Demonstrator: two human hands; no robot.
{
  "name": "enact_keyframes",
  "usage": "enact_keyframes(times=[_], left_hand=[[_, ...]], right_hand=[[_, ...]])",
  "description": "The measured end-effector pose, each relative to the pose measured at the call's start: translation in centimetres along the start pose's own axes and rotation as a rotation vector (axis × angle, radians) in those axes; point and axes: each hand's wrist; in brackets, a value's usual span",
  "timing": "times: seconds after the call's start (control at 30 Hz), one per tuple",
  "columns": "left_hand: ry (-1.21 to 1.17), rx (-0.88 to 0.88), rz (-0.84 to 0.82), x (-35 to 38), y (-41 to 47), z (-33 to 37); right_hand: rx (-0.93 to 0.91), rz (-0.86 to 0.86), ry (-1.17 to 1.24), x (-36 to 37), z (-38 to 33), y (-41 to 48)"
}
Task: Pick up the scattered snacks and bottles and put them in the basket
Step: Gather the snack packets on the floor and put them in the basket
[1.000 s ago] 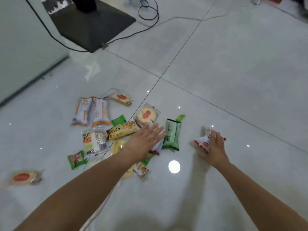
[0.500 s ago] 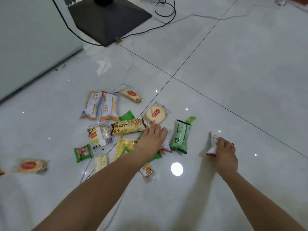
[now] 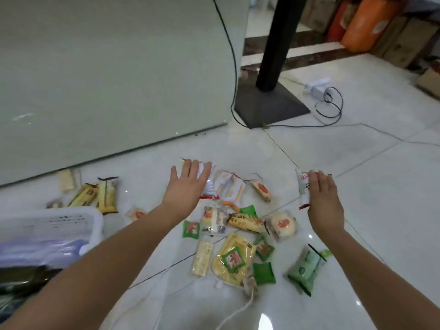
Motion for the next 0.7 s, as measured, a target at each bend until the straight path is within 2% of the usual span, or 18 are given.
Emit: enact_keyframes(times=[0.2,0.37,0.43,0.5,0.7], left_hand=[[0.151,-0.510,-0.122,-1.1,-10.2,-15.4],[0.182,-0.841,-0.201,-1.2,-21.1,-21.6],[0.169,-0.932,-0.246,-1.6,-24.8,-22.3],[0.129,-0.962,-0.270,-1.8,-27.7,-22.5],[0.068,-0.987,-0.304,-1.9,-30.0,-21.9]], right_hand=[[-0.720,0.208,-0.027,-1.9,-23.2,5.0],[-1.075,0.111,0.128,-1.6,-38.9,-1.2],[-1.164,0.061,0.222,-1.0,-42.1,-4.5],[-1.225,-0.067,0.268,-0.4,-43.9,-7.4],[-1.406,-0.193,0.091,0.3,-46.0,-10.6]])
Point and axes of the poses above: each hand's wrist, its own y-axis towards the middle knuckle, its own x-axis out of the palm, z = x × y, and after that the axes turned 3 degrees about z, right-handed
